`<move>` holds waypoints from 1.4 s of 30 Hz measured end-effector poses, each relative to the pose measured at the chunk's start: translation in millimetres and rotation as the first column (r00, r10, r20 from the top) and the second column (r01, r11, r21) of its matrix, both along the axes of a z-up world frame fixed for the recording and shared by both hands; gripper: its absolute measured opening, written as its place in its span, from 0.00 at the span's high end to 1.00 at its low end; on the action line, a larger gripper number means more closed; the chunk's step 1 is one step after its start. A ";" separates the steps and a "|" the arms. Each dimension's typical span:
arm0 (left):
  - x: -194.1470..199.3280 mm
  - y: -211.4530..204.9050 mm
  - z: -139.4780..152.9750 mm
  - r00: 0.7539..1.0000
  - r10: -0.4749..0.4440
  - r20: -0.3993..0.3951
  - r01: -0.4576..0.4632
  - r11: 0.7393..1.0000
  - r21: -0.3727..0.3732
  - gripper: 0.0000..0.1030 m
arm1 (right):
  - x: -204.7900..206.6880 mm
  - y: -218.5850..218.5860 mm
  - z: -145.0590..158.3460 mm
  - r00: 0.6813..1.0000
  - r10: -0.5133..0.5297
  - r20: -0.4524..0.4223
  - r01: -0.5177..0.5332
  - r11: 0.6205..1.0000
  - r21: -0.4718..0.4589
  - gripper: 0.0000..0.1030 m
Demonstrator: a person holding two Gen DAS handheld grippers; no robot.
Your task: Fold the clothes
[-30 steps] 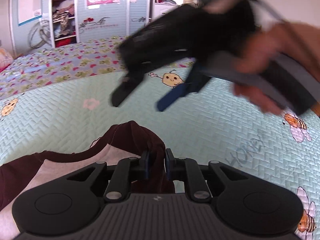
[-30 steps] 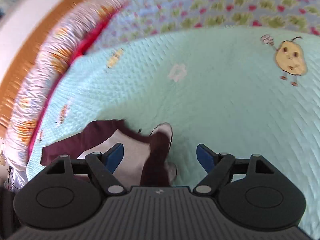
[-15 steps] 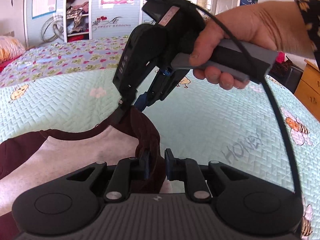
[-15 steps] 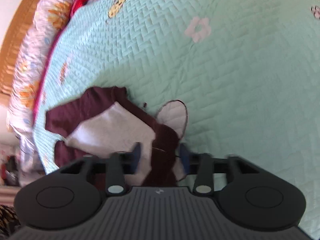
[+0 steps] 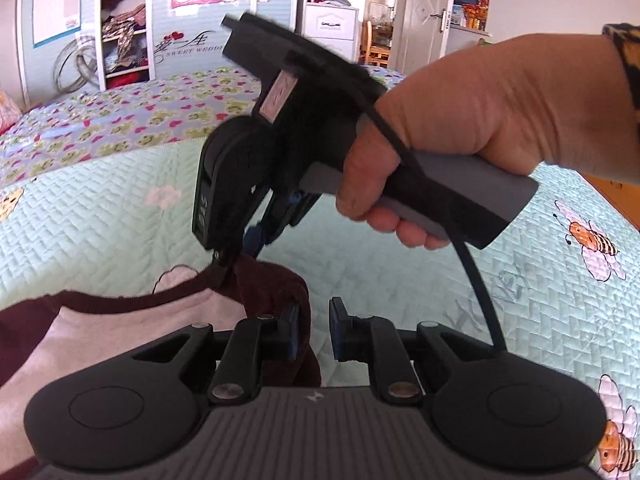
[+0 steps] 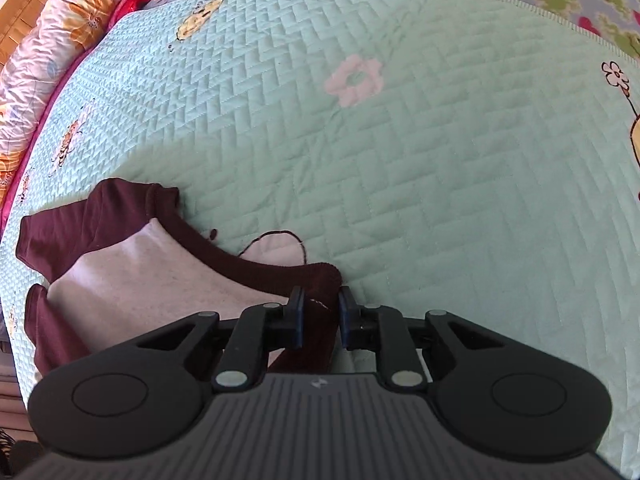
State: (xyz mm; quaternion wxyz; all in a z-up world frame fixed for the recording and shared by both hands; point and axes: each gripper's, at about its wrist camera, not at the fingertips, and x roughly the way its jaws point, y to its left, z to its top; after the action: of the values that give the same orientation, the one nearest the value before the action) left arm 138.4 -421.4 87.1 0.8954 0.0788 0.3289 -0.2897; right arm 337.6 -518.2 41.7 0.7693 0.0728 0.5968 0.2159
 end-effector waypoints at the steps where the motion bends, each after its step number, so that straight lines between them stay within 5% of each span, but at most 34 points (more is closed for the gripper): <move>1: 1.4 -0.2 0.3 1.000 -0.007 0.007 0.006 1.000 0.002 0.85 | 1.9 -0.6 -2.2 1.000 -0.001 -0.009 0.001 1.000 0.003 0.80; 6: 12.2 -0.1 1.7 1.000 0.005 -0.005 -0.005 1.000 0.010 0.85 | 4.2 -9.2 1.5 0.997 -0.043 -0.057 0.045 0.998 0.045 0.76; 8: 15.1 0.0 3.6 1.000 0.020 -0.015 -0.020 1.000 0.006 0.85 | 0.1 -14.9 13.7 0.997 -0.062 -0.047 0.064 0.997 0.035 0.61; 13: 11.7 -3.0 10.9 1.000 0.026 -0.016 -0.027 0.999 -0.019 0.85 | -13.2 -19.6 36.9 0.997 -0.027 -0.066 0.029 0.999 0.040 0.44; 15: 11.8 -3.6 12.1 1.000 0.024 -0.014 -0.024 0.999 -0.025 0.85 | -14.9 -17.8 32.8 0.996 -0.020 -0.085 0.023 0.999 0.027 0.46; 16: 11.9 -3.2 12.3 1.000 0.022 -0.015 -0.023 0.999 -0.028 0.85 | -15.0 -17.2 29.2 0.996 -0.024 -0.085 0.025 1.000 0.015 0.56; 17: 12.5 -3.1 12.0 1.000 0.019 -0.016 -0.020 0.999 -0.027 0.85 | -15.2 -16.1 25.5 0.996 -0.023 -0.081 0.023 1.000 0.002 0.80; 18: 12.6 -2.6 11.3 1.000 0.015 -0.018 -0.016 0.999 -0.030 0.85 | -15.6 -15.5 22.2 0.997 -0.024 -0.073 0.023 1.000 -0.012 0.84; 23: 10.2 -1.3 7.6 1.000 -0.012 -0.024 0.011 0.999 -0.038 0.85 | -17.2 -16.3 14.7 0.999 -0.041 -0.022 0.040 0.999 -0.026 0.84; 25: 10.0 0.7 7.1 0.999 -0.017 -0.028 0.016 0.999 -0.042 0.85 | -20.3 -30.1 22.0 0.992 -0.120 0.027 0.118 0.991 0.069 0.79; 28: 6.7 9.0 10.2 1.000 -0.030 -0.002 0.030 0.998 -0.050 0.85 | -36.6 -60.4 30.6 0.955 -0.290 0.059 0.269 0.934 0.234 0.59; 31: 2.9 18.8 13.8 0.996 -0.058 0.068 0.061 0.997 -0.042 0.84 | -67.1 -83.8 27.2 0.909 -0.412 0.059 0.375 0.873 0.312 0.59; 33: 5.2 18.9 12.0 0.990 -0.100 0.099 0.102 0.995 -0.022 0.73 | -95.0 -97.4 18.8 0.863 -0.502 0.044 0.459 0.819 0.345 0.58; 38: 21.7 9.6 -4.0 0.984 -0.165 0.064 0.163 0.986 0.040 0.69 | -167.9 -107.1 -7.6 0.780 -0.625 0.034 0.562 0.722 0.403 0.58; 40: 31.2 8.0 -8.9 0.985 -0.173 0.027 0.172 0.984 0.049 0.87 | -192.6 -106.0 -16.6 0.749 -0.662 0.030 0.588 0.685 0.430 0.58; 42: 38.6 16.5 -5.7 0.988 -0.152 0.023 0.151 0.988 0.030 0.91 | -208.4 -104.8 -25.0 0.726 -0.687 0.013 0.608 0.651 0.454 0.57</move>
State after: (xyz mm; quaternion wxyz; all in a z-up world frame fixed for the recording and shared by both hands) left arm 177.0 -404.9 81.4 0.8736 0.1196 0.3147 -0.3513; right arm 129.2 -623.0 16.7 0.8122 0.4248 0.3961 0.0543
